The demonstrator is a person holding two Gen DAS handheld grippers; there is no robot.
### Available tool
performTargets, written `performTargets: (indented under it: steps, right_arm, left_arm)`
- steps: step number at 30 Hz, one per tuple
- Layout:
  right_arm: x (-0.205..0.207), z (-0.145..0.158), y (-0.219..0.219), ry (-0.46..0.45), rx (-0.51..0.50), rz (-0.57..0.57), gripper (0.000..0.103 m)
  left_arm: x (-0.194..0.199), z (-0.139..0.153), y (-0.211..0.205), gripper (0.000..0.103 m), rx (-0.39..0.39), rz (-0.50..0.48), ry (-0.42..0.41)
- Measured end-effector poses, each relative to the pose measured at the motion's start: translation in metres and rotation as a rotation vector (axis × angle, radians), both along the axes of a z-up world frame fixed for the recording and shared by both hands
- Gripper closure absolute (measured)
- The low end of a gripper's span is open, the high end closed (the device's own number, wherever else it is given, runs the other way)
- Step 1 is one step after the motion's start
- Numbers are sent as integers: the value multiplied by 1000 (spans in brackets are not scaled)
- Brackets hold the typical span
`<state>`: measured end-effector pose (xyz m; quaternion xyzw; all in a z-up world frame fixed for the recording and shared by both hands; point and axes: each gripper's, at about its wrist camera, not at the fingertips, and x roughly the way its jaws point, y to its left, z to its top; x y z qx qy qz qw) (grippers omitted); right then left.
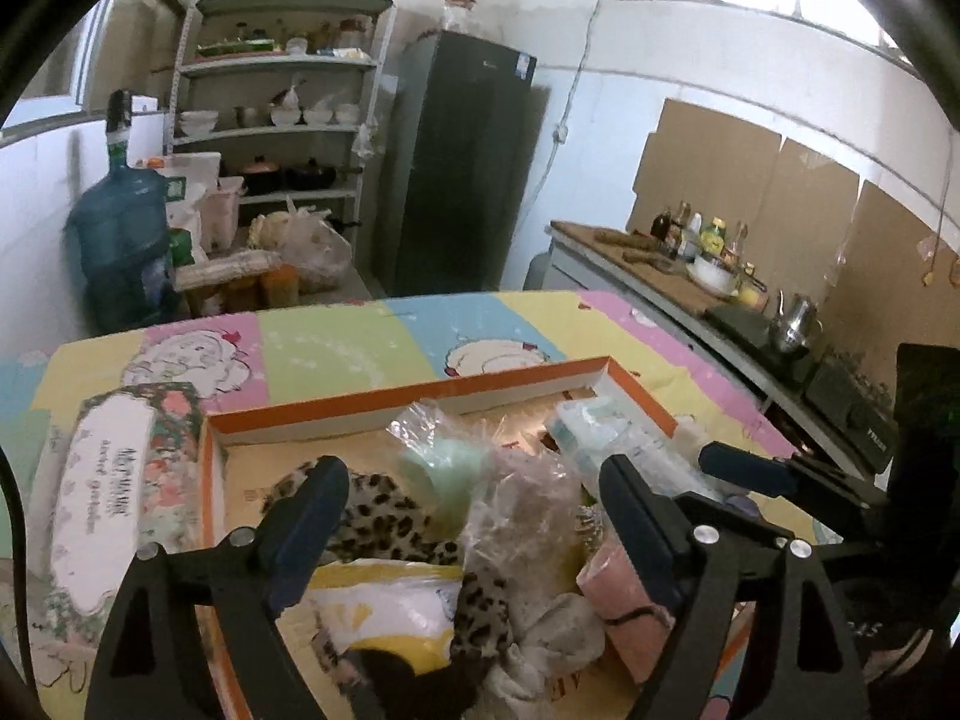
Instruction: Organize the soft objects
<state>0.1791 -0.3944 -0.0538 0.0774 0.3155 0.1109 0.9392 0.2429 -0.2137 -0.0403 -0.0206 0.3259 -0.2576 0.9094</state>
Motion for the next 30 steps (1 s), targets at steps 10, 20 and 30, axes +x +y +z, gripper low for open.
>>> performTargets:
  steps: [10, 20, 30]
  right_arm:
    - [-30, 21, 26, -69, -26, -13, 32]
    - [-84, 53, 78, -214, -47, -52, 32]
    - [-145, 66, 139, -338, -72, -112, 32]
  left_arm:
    - [-36, 23, 23, 17, 0, 44, -96]
    - [-101, 49, 69, 18, 45, 171, -261]
    - [-191, 62, 123, 18, 85, 395, -375]
